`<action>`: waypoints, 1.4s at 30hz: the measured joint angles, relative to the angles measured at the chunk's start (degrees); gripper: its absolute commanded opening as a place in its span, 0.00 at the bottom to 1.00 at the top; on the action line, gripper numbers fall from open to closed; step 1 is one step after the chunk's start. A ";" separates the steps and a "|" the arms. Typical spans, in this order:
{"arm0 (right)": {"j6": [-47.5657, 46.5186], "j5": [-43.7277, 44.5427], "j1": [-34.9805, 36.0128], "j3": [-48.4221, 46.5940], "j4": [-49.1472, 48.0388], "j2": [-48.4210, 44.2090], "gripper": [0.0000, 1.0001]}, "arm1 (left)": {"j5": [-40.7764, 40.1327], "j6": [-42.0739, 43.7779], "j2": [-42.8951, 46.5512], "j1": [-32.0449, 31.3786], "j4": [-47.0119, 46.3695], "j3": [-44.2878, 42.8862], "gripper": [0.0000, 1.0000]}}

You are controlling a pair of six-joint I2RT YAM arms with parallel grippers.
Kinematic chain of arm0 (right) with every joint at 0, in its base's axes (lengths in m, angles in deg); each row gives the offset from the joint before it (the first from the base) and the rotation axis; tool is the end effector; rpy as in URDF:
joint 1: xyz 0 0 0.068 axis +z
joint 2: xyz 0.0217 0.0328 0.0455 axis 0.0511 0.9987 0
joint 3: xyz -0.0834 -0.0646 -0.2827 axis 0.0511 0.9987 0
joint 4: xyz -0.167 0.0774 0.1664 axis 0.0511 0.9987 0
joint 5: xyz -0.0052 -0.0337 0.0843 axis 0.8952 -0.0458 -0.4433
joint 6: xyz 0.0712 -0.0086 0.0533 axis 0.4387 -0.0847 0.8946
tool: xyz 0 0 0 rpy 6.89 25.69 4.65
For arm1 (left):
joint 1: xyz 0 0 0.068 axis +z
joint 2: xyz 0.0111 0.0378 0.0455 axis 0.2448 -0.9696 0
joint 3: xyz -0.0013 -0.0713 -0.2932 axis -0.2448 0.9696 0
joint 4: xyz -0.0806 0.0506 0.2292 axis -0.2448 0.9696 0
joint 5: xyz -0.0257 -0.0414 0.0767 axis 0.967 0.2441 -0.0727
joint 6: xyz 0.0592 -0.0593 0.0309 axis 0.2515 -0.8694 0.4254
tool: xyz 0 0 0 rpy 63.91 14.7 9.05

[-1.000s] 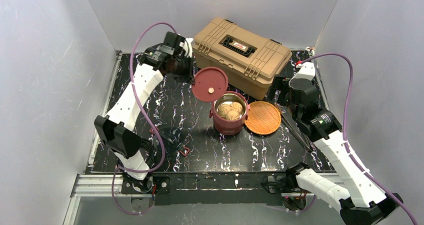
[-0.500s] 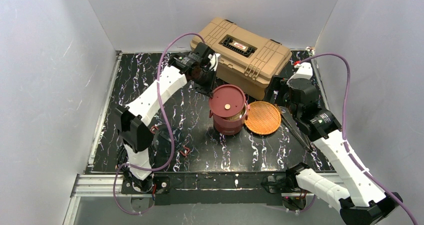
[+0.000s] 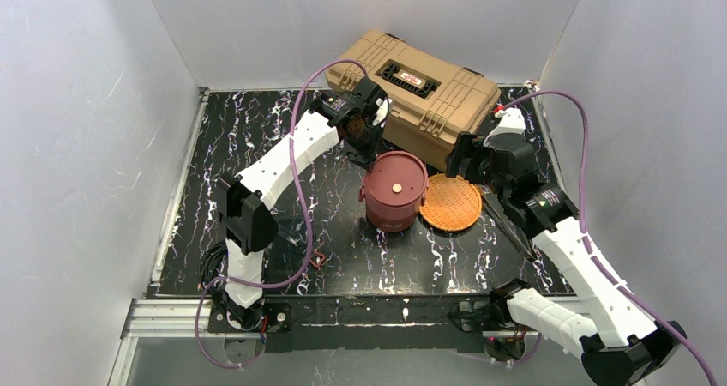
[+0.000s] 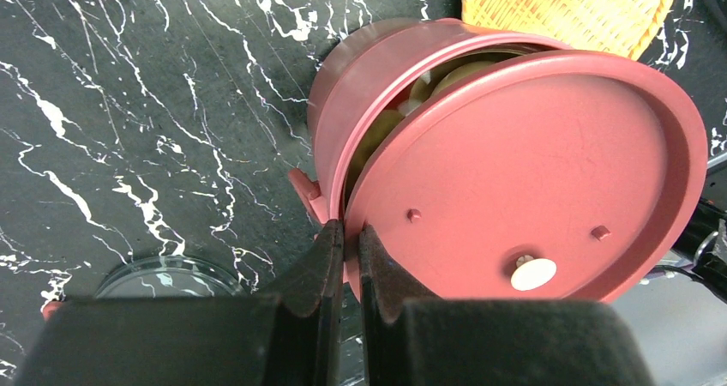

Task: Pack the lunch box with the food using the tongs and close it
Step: Close the box lid on the packing box.

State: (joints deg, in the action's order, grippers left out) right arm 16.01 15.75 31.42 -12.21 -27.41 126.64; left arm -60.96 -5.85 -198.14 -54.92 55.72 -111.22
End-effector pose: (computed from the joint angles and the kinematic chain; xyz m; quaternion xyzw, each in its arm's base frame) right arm 0.1884 0.0722 0.3739 0.0515 0.8272 0.1083 0.5490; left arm 0.3287 -0.2901 0.3360 0.2020 0.9363 -0.1667 0.2339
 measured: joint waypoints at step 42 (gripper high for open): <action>0.96 -1.70 0.00 0.87 -0.15 1.46 0.94 | -2.54 1.05 -3.69 -0.74 2.21 -3.37 0.10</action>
State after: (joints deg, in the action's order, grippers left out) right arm 16.97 14.04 31.42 -11.33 -27.56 128.10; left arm -63.50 -4.80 -201.84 -55.66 57.93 -114.58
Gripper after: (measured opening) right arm 0.941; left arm 0.074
